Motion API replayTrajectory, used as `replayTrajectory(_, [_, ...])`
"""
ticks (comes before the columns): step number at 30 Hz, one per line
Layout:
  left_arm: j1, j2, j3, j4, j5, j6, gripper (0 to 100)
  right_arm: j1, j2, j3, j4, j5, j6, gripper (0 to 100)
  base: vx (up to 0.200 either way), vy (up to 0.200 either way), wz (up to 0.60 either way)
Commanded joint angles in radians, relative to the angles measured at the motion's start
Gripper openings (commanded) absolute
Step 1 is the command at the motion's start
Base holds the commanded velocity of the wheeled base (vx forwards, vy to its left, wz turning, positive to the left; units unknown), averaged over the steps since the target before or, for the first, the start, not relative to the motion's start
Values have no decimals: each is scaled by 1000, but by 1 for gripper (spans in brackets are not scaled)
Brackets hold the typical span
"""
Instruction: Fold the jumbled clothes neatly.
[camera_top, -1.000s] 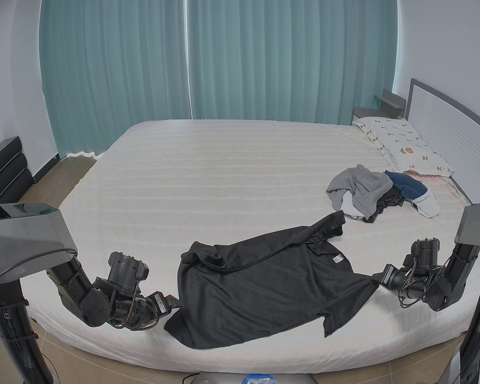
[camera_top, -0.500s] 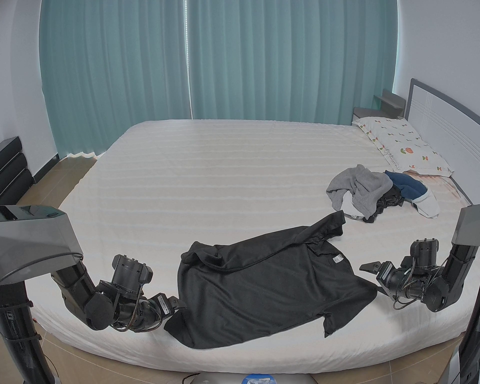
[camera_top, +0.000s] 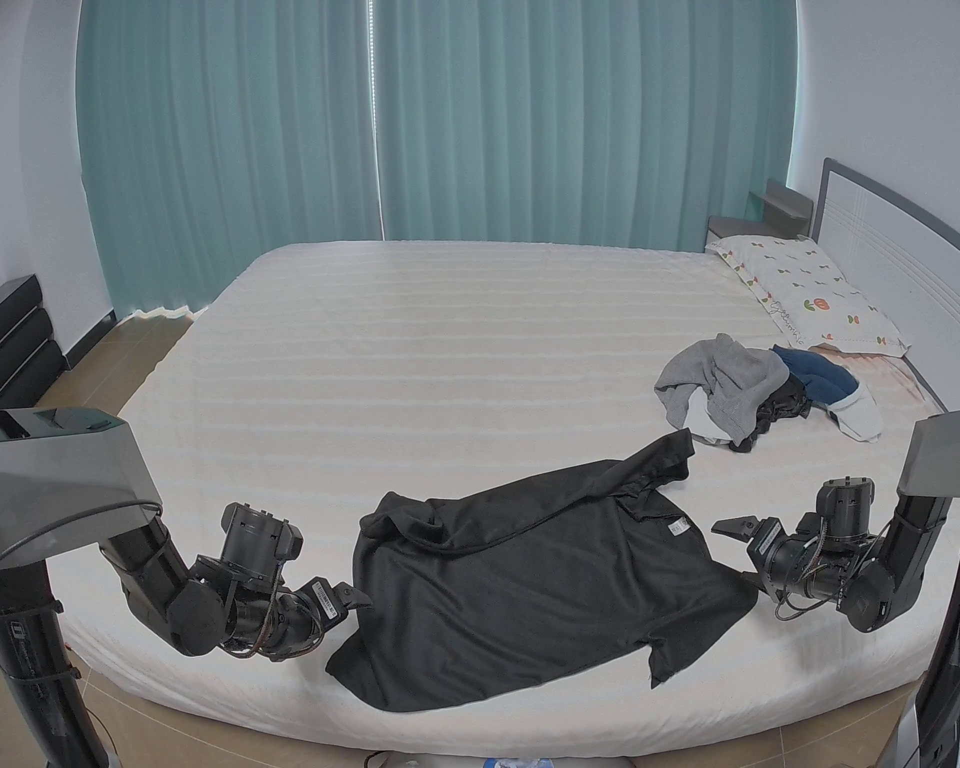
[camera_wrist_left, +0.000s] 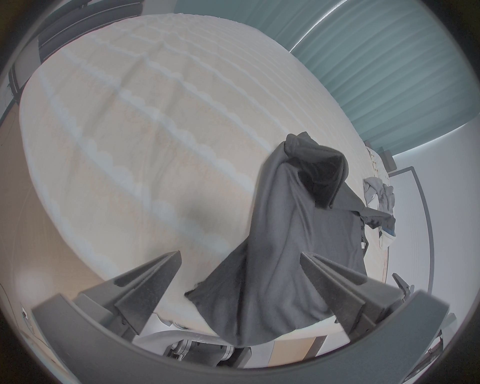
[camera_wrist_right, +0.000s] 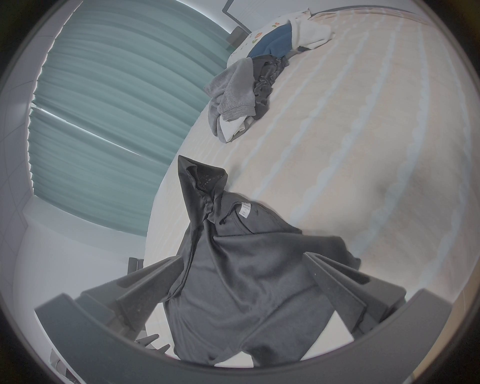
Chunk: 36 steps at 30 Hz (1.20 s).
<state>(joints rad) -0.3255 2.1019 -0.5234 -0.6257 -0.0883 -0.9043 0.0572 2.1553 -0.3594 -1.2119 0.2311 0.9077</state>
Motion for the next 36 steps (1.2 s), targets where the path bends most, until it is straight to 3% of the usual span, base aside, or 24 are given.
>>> replayTrajectory(1, [-1,1,-1,0,1,-1,100,7,0,2,0,1,0,100,0,0,0])
replayTrajectory(13, [6,-17,-66,-88,16,-36,100,59,41,0,-1,-6,4,100,0,0,0])
replayTrajectory(20, [20,4,-204,-83,32,-33,100,73,100,0,-70,-6,19,100,0,0,0])
replayTrajectory(36, [13,222,-428,-80,35,42,100,73,126,7,-132,-1,59,100,0,0,0])
